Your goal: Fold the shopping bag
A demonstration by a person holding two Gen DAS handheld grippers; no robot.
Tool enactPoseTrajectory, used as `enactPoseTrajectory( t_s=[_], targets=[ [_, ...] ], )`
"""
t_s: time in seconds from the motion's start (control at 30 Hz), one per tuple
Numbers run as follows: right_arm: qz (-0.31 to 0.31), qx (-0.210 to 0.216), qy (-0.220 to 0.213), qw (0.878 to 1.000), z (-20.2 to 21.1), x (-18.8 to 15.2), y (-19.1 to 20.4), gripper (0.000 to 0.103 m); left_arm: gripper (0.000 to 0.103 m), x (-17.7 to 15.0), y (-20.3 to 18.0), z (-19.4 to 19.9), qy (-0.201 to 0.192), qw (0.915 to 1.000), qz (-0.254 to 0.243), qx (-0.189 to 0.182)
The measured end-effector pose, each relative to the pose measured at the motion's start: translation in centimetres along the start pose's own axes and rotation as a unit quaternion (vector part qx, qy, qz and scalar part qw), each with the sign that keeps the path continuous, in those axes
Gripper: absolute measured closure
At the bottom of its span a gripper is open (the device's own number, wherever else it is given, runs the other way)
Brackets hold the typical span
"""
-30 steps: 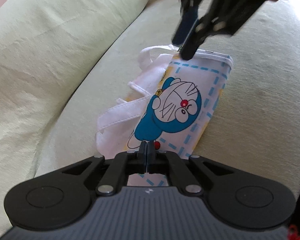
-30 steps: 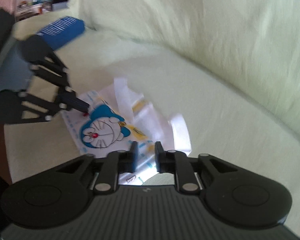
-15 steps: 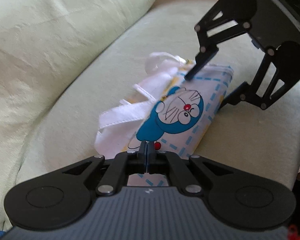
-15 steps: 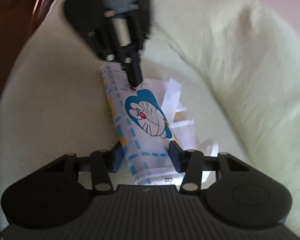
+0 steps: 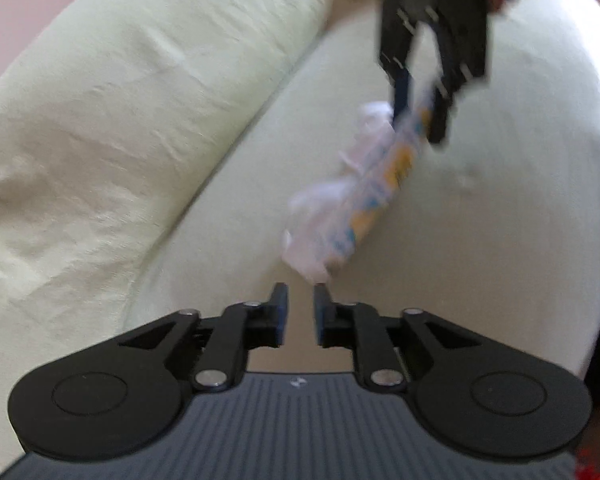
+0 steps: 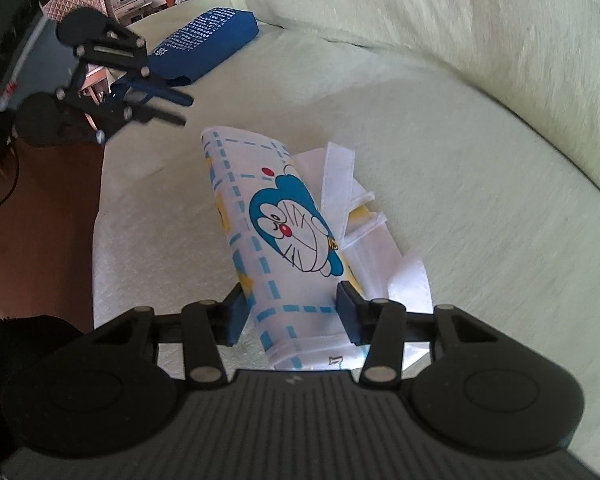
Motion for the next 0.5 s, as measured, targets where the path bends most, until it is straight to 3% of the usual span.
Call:
enactPoseTrajectory(
  t_s=[0.23,0.37,0.5],
  targets=[
    [-0.007,0.019,0.011,1.000,0.2,0.6,-0.2,0.059,0.074,0.3,-0.3,-4.2,-0.035,0.9969,-0.070,0.007],
    [0.006,0.034,0.029,0.999,0.0,1.0,-0.3,0.059,0.065,0.3,-0.4,-5.0,-0.065,0.9891,-0.131,0.017],
    [0.019,0.054,0.047,0.997,-0.3,1.7,-0.6,0.060,0.068,0.1,-0.1,-5.9,-0.075,0.9850,-0.156,0.006]
  ],
)
Point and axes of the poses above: each gripper's, at about its wrist camera, not at the fingertips, and z roughly against the way its jaws point, y to its left, x to its top, the point moved 9 cm from there along -z, roughly the way its jaws point, and after that the axes turned 6 degrees about -y, right-handed, at the moved point
